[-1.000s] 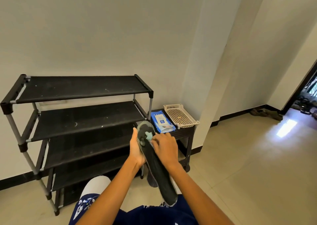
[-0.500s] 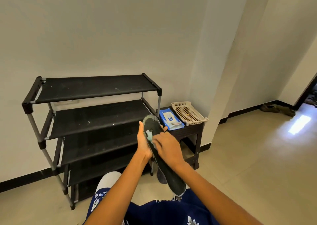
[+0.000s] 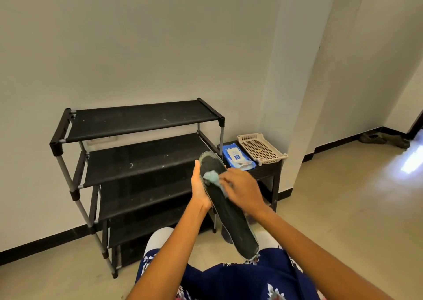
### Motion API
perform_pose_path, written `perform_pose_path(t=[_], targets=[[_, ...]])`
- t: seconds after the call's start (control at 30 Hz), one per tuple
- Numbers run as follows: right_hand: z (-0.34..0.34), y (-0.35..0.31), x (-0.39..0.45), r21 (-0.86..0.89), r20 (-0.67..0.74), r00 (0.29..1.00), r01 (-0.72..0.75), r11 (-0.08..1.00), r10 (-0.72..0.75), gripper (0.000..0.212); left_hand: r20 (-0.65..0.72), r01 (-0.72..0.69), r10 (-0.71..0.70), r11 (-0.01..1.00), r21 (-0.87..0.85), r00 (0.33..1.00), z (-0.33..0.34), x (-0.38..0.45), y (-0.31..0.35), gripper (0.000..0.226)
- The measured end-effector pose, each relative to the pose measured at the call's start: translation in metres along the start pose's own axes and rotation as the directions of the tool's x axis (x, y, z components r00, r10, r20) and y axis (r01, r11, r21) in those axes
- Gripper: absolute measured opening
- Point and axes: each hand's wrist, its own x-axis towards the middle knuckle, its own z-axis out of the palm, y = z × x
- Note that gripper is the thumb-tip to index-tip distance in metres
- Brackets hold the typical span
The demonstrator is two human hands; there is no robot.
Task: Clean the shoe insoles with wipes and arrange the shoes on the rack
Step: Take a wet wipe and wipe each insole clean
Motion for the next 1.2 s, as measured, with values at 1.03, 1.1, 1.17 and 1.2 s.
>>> perform_pose_path(t=[1.03, 1.1, 1.17, 1.2], targets=[[0.02, -0.007, -0.019, 0.119, -0.026, 0.963, -0.262, 0.958, 0.267, 0.022, -0.005, 0.036, -0.036, 0.999, -0.009, 0.999, -0.006, -0.002, 0.01, 0.073], [0.017, 0.0, -0.016, 0.193, 0.06, 0.929, -0.369, 0.909, 0.365, 0.028, -0.016, 0.0, 0.0, 1.0, -0.005, 1.0, -0.001, -0.001, 0.012, 0.079], [0.015, 0.002, -0.01, 0.252, 0.088, 0.923, -0.385, 0.888, 0.375, 0.028, 0.014, -0.002, 0.002, 1.0, 0.011, 1.0, 0.004, 0.0, 0.011, 0.087], [0.014, 0.001, -0.006, 0.306, 0.062, 0.919, -0.39, 0.868, 0.39, 0.026, 0.028, -0.009, 0.009, 1.0, 0.015, 1.0, 0.005, -0.002, 0.01, 0.087]])
